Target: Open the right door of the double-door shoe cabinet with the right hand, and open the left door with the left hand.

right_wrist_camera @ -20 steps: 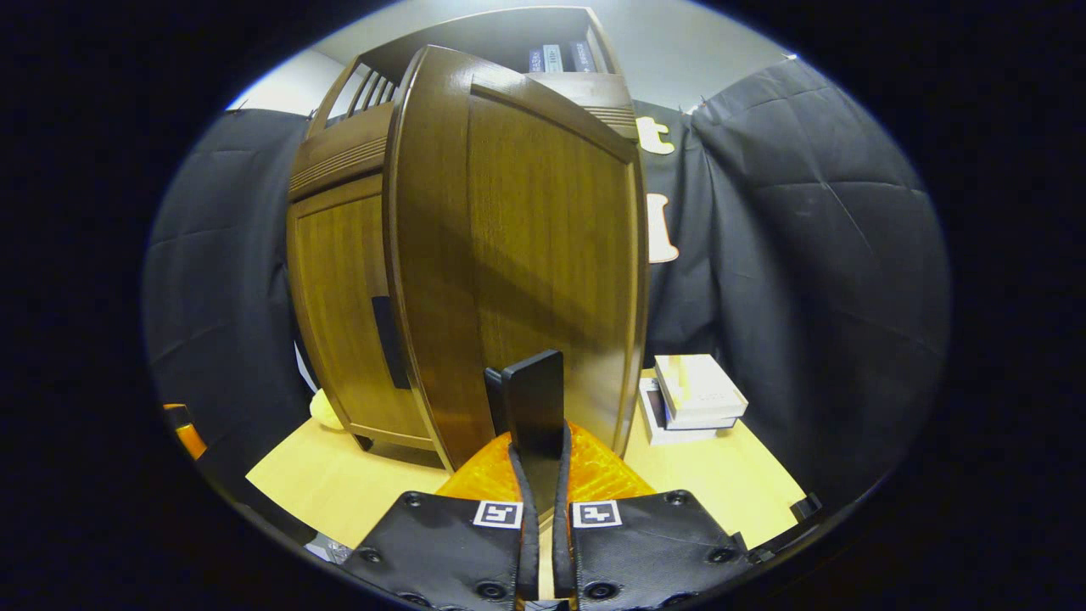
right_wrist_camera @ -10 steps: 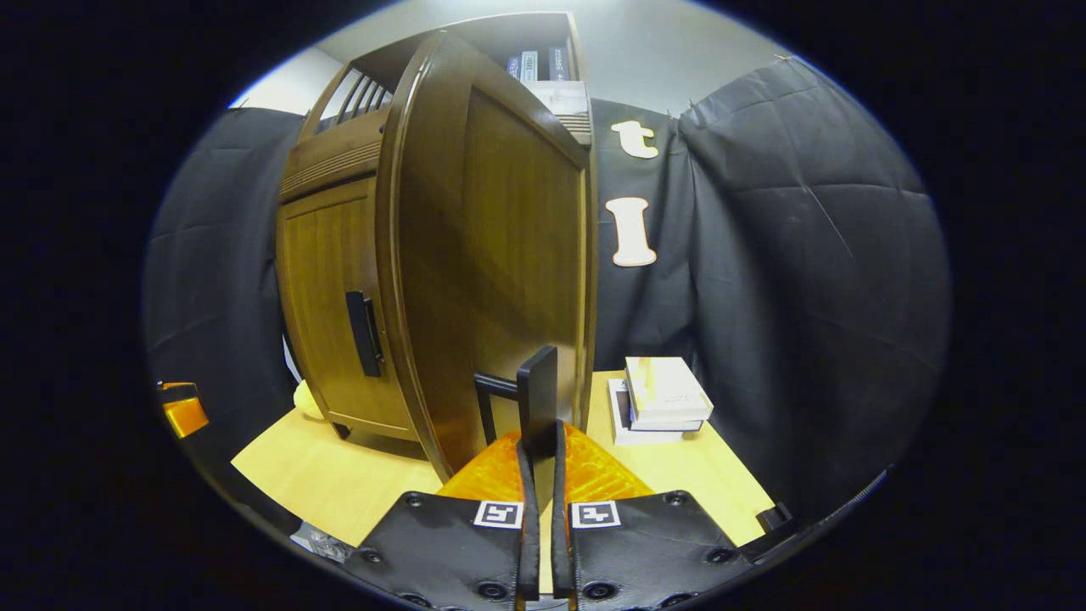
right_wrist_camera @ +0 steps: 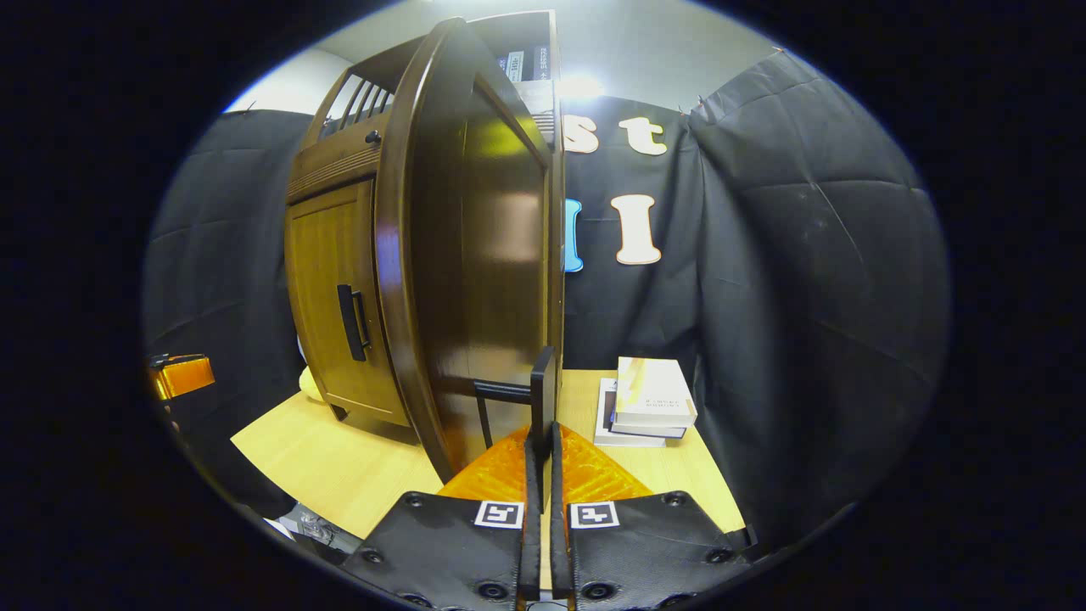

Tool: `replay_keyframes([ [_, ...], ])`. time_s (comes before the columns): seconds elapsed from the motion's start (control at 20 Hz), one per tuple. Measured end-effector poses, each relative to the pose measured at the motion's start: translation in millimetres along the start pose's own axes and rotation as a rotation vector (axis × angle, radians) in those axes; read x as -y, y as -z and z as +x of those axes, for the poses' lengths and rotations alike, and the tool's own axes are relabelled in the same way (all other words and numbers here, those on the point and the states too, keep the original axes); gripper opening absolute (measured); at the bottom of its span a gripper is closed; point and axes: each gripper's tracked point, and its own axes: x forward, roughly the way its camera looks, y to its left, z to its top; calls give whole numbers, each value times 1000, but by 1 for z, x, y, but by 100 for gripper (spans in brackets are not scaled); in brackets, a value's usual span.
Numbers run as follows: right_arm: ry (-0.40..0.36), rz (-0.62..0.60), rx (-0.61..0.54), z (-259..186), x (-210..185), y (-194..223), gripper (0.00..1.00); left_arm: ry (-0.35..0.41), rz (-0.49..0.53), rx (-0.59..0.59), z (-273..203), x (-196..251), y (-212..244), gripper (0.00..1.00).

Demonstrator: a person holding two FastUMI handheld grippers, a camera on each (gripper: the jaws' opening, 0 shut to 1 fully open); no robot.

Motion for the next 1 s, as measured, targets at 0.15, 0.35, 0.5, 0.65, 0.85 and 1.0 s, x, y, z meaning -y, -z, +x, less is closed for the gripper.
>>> replay_keyframes([
  [0.15,-40,1,6,1,14,-2,3,-44,0,2,0,0,-1,95],
  [0.35,-113,26,25,2,25,-6,10,-85,-6,0,-2,4,2,95],
  [0.5,-145,0,28,2,26,-5,6,-113,1,-2,-3,5,3,95],
  [0.65,-154,10,18,1,25,-5,6,-136,7,2,-2,4,2,95],
  [0.85,-154,46,9,1,25,-5,6,-141,10,-9,-4,4,3,95],
  [1.0,-137,44,2,-3,24,-5,7,-136,17,-16,-7,4,3,95],
])
